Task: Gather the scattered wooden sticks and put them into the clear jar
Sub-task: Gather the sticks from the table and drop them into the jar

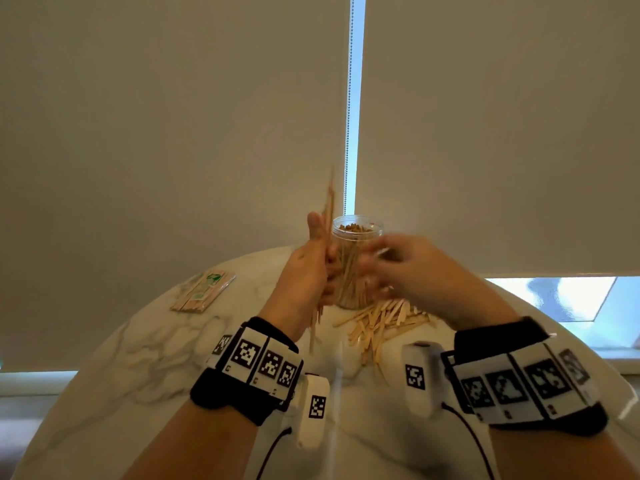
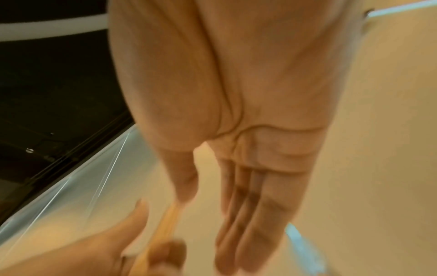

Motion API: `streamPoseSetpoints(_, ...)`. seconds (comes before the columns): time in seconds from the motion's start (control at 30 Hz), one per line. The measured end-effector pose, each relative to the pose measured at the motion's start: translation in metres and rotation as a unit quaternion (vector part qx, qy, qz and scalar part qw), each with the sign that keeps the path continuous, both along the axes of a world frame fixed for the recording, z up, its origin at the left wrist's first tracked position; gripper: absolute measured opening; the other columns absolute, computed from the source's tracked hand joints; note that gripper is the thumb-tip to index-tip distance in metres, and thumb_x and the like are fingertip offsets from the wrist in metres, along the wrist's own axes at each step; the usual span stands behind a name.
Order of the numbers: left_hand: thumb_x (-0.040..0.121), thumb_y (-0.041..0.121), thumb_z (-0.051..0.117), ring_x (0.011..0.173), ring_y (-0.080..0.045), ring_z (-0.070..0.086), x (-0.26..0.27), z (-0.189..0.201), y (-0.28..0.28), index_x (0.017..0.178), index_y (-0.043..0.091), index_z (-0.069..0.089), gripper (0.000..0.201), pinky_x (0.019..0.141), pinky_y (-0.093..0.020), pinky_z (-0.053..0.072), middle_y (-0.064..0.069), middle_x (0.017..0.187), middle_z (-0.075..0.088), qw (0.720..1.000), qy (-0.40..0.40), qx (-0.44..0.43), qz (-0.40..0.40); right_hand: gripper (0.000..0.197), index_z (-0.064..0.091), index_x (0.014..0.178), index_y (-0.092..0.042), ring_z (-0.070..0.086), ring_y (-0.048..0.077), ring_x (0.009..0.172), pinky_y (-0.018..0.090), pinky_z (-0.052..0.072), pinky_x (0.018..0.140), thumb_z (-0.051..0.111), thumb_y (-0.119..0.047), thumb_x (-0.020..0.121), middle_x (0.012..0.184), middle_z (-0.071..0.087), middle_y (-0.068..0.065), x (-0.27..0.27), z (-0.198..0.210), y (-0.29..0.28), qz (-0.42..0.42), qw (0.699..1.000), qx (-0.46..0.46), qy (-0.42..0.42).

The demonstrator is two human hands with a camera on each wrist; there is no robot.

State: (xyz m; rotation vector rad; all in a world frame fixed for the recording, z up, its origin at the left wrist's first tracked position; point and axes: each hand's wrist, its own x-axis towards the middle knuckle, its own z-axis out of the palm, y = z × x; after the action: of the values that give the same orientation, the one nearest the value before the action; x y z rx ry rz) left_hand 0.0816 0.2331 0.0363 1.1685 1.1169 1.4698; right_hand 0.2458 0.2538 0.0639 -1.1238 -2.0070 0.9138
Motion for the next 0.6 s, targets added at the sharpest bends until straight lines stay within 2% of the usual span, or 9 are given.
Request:
streamPoseSetpoints(0.07,0.074,0.089,0.018,0.045,-0.011,0.024,0.006,-0.006,0.000,0.062,0.024,0.040,0.069,0.043,-0.023,0.021,0.005,0.056,0.031,0.996,0.062,-0.060,-0.024,0.043,0.056,0.129,-0.031,0.068,0.011,0.101,0.043,0.055,0.094,0.050,-0.057,0.095,0.113,0.070,-0.009,0.011,0.009,0.001,-0.086,0.989,0.075,0.091)
streamPoseSetpoints(0.13,0.070,0.089,0.010,0.041,-0.010,0.027,0.015,-0.009,-0.001,0.053,0.024,0.042,0.075,0.042,-0.022,0.024,0.007,0.051,0.035,0.987,0.128,-0.084,-0.045,0.047,0.047,0.141,-0.036,0.052,0.003,0.122,0.028,0.041,0.103,0.037,-0.058,0.101,0.137,0.056,-0.017,0.018,0.021,-0.003,-0.137,0.967,0.138,0.163)
streamPoseSetpoints(0.2,0.067,0.089,0.007,0.038,-0.007,0.029,0.024,-0.010,-0.004,0.049,0.024,0.044,0.076,0.042,-0.020,0.024,0.009,0.047,0.037,0.979,0.174,-0.076,-0.070,0.050,0.041,0.149,-0.036,0.040,-0.004,0.130,0.016,0.029,0.102,0.030,-0.055,0.104,0.148,0.044,-0.020,0.018,0.026,-0.010,-0.137,0.965,0.156,0.159)
streamPoseSetpoints(0.27,0.070,0.087,0.005,0.038,-0.005,0.031,0.032,-0.009,-0.008,0.056,0.023,0.046,0.077,0.041,-0.020,0.024,0.010,0.048,0.040,0.977,0.189,-0.055,-0.086,0.050,0.053,0.141,-0.032,0.052,-0.004,0.120,0.016,0.036,0.101,0.029,-0.056,0.104,0.138,0.057,-0.013,0.012,0.021,-0.013,-0.064,0.989,0.110,0.072)
streamPoseSetpoints(0.33,0.076,0.085,0.004,0.039,-0.006,0.034,0.036,-0.010,-0.010,0.062,0.020,0.049,0.080,0.041,-0.020,0.026,0.008,0.048,0.043,0.979,0.186,-0.041,-0.070,0.054,0.071,0.112,-0.024,0.068,0.007,0.092,0.030,0.053,0.091,0.029,-0.057,0.103,0.104,0.073,0.000,0.001,0.013,-0.015,0.012,0.999,0.049,-0.013)
streamPoseSetpoints(0.37,0.078,0.084,0.004,0.039,-0.006,0.034,0.037,-0.010,-0.010,0.061,0.019,0.049,0.080,0.040,-0.020,0.026,0.008,0.048,0.043,0.982,0.175,-0.037,-0.061,0.056,0.072,0.106,-0.022,0.069,0.011,0.088,0.036,0.054,0.090,0.029,-0.058,0.102,0.096,0.074,0.002,-0.003,0.010,-0.016,0.023,0.999,0.034,-0.017)
streamPoseSetpoints(0.5,0.076,0.089,0.011,0.042,-0.009,0.028,0.024,-0.006,-0.006,0.057,0.023,0.040,0.074,0.042,-0.021,0.026,0.007,0.051,0.035,0.997,0.035,-0.038,-0.048,0.056,0.053,0.138,-0.038,0.059,0.007,0.121,0.042,0.041,0.110,0.030,-0.069,0.097,0.131,0.064,-0.009,-0.008,0.005,-0.008,0.017,0.998,0.016,0.064)
streamPoseSetpoints(0.57,0.076,0.092,0.021,0.043,-0.011,0.025,0.009,-0.002,-0.003,0.057,0.023,0.038,0.073,0.043,-0.021,0.025,0.006,0.052,0.030,0.992,-0.115,-0.028,-0.040,0.051,0.053,0.135,-0.039,0.058,0.007,0.120,0.044,0.044,0.108,0.039,-0.067,0.095,0.129,0.063,-0.014,-0.005,0.002,-0.005,0.019,0.999,0.023,0.012)
streamPoseSetpoints(0.6,0.074,0.093,0.027,0.044,-0.011,0.023,0.002,-0.001,-0.002,0.057,0.023,0.037,0.073,0.043,-0.022,0.023,0.005,0.052,0.027,0.982,-0.185,-0.020,-0.029,0.051,0.054,0.134,-0.037,0.061,0.007,0.113,0.043,0.048,0.104,0.047,-0.067,0.093,0.124,0.065,-0.013,-0.005,-0.001,-0.005,0.035,0.997,0.020,-0.066)
